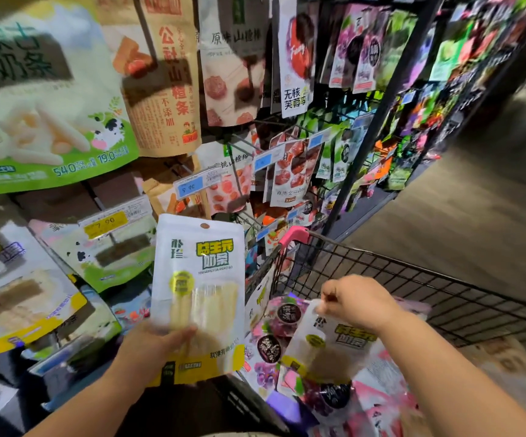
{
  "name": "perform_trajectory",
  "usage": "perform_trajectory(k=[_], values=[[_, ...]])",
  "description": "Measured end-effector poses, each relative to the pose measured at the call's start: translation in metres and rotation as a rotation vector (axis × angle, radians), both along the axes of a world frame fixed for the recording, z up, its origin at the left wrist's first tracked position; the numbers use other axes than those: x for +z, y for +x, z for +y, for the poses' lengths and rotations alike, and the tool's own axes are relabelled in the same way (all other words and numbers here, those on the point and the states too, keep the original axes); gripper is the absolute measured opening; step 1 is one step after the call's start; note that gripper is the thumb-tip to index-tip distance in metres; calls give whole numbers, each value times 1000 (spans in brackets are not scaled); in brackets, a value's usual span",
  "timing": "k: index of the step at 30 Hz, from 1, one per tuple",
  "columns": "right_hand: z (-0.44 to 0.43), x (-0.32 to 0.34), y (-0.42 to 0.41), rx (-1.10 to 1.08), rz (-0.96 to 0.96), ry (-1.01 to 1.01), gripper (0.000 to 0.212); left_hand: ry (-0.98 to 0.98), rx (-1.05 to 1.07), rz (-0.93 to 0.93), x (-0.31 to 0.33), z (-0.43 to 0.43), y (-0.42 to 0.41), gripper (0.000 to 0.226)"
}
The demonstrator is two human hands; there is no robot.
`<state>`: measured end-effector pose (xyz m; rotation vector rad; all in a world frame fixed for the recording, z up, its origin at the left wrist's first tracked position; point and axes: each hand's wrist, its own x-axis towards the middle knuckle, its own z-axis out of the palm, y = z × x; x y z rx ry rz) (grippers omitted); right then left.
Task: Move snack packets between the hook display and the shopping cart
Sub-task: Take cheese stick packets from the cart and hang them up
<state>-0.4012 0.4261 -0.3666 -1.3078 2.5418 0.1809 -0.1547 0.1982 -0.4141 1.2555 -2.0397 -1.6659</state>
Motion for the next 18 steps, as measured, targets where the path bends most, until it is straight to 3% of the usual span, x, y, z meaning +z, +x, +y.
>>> perform_trajectory(k=[5, 8, 14, 18], values=[[1, -46, 27, -128, -4, -134, 22, 83, -15, 4, -5, 4, 6, 19], [6, -58, 29, -187, 19, -123, 6, 70, 5, -8, -4, 4, 10, 23], [37, -58, 13, -372, 107, -5, 28, 45, 49, 7, -4, 4, 14, 18], [57, -62, 8, -560, -17, -152, 7, 30, 35, 8, -8, 4, 17, 27]])
